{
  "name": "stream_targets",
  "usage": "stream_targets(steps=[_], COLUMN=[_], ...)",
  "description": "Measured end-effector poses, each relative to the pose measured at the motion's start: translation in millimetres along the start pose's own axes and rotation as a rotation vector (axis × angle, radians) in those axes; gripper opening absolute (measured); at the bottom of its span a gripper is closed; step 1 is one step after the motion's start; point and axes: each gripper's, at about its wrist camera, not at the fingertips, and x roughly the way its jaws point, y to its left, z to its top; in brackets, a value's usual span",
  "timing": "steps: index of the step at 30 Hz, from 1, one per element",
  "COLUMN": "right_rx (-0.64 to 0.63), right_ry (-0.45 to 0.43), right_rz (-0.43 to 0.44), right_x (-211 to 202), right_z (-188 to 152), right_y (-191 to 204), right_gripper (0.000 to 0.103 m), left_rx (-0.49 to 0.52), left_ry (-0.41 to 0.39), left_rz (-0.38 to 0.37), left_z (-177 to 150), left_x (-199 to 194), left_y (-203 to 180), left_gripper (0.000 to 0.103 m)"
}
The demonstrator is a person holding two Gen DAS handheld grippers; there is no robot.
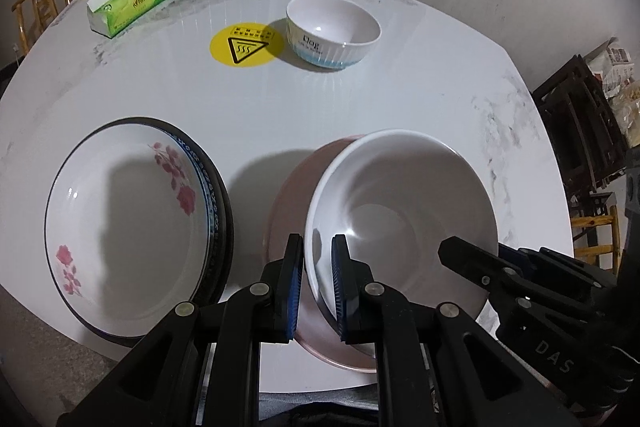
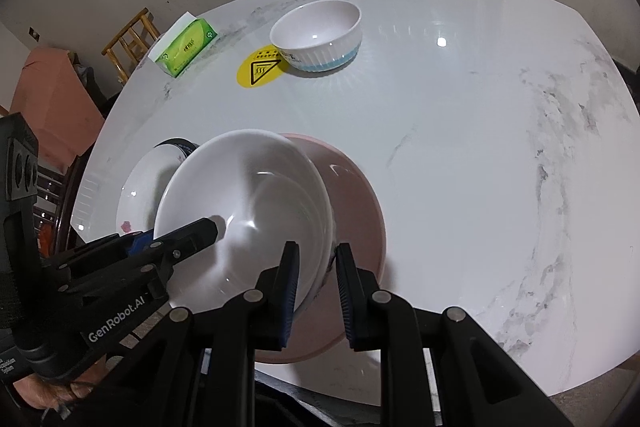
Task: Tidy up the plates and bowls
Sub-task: 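Lift the 'Rabbit' bowl and lower it into the pink bowl with the left gripper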
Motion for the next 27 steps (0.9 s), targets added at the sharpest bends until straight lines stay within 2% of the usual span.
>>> stream_targets(steps=[27], right_rx=[-0.029], right_ry=[0.040], right_rz=[-0.038], right_x=[20.4], right_z=[4.2], right_y=[4.0], right_gripper=[0.022], left_rx=[0.038], left_ry=[0.026], left_rz=[0.068], left_z=[6.1], left_x=[15.0], left_y=[-6.3], left_gripper=[0.011])
